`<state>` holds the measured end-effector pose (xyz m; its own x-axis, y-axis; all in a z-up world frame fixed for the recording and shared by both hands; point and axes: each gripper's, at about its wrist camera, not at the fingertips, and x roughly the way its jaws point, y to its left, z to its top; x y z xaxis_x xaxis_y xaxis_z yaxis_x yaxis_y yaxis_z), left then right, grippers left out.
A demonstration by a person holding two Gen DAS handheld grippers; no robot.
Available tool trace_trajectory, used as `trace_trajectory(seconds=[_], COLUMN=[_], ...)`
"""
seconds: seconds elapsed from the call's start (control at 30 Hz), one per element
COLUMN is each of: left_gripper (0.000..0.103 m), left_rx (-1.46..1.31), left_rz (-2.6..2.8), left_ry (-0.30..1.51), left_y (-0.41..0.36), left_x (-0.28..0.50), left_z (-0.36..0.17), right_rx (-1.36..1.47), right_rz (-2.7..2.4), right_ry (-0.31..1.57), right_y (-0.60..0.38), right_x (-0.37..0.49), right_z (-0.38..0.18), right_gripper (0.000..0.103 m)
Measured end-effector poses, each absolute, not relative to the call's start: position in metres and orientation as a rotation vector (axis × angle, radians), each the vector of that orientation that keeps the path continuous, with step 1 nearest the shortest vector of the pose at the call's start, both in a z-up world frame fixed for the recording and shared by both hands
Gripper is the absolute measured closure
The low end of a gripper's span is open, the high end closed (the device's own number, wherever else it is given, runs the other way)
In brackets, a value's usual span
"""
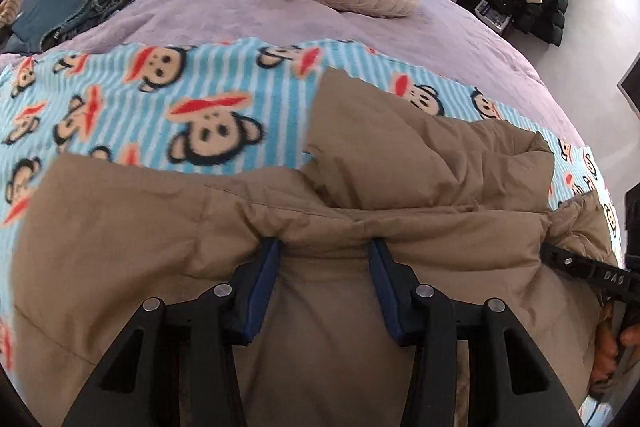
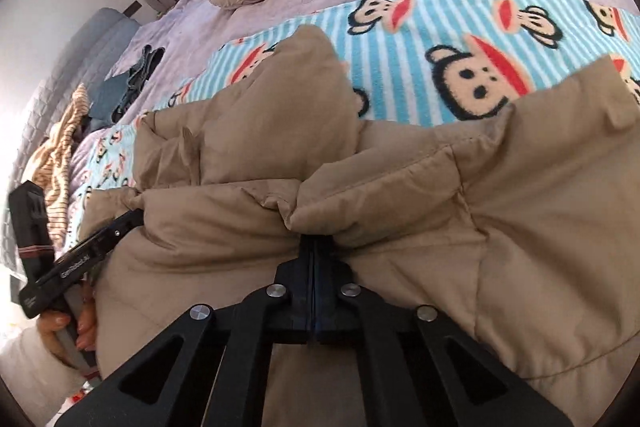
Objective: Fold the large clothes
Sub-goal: 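Lay the hem over the collar with both tools and press the fold, then open both tools and lift them off the folded jacket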
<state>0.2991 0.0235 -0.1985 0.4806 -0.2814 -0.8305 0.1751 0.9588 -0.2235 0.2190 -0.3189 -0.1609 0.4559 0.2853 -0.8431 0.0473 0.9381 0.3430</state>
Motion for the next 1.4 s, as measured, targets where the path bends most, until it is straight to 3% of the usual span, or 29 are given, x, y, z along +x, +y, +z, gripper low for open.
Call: trace_trajectory(seconds=[0.2, 0.33, 0.63, 0.9, 0.97, 1.0, 1.03, 1.1, 1.27, 1.4], left_gripper=[0.053, 0.053, 0.053, 0.053, 0.052, 0.043, 0.027, 0.025, 0.025, 0.025], left_rx=[-0.054, -0.149, -0.114, -0.064, -0.038, -0.033, -0.031, -0.043, -0.09, -0.101], left_rz=[-0.119, -0.037, 0.018, 0.044, 0.034, 0.027, 0.03, 0.026, 0.013, 0.012], left_ry=[0.999, 1.042, 1.045, 1.034, 1.027, 1.029, 1.033, 1.021, 1.094, 1.126], left_y=[0.08, 0.116, 0.103, 0.108, 0.111, 0.113, 0.115, 0.118, 0.12, 0.121], left_x=[0.303, 0.315, 0.338, 0.315, 0.299, 0.291, 0.28, 0.256, 0.211, 0.179], left_z=[-0.184, -0.206, -0.236, -0.192, -0.179, -0.175, -0.169, -0.161, -0.163, -0.166], right_rx=[0.311, 0.393, 0.458, 0.461, 0.461, 0.467, 0.479, 0.486, 0.533, 0.57], right_rz=[-0.095, -0.206, -0.225, -0.263, -0.257, -0.254, -0.249, -0.254, -0.223, -0.213], right_ry=[1.069, 1.07, 1.073, 1.063, 1.037, 1.027, 1.012, 0.995, 1.023, 1.046], right_y=[-0.395, -0.432, -0.439, -0.427, -0.419, -0.416, -0.412, -0.404, -0.382, -0.368], right_x=[0.199, 0.188, 0.209, 0.195, 0.178, 0.17, 0.159, 0.139, 0.101, 0.065], right_z=[-0.14, -0.157, -0.189, -0.151, -0.138, -0.133, -0.127, -0.118, -0.113, -0.113], right_gripper=[0.103, 0.103, 0.103, 0.098, 0.089, 0.078, 0.071, 0.049, 0.048, 0.039])
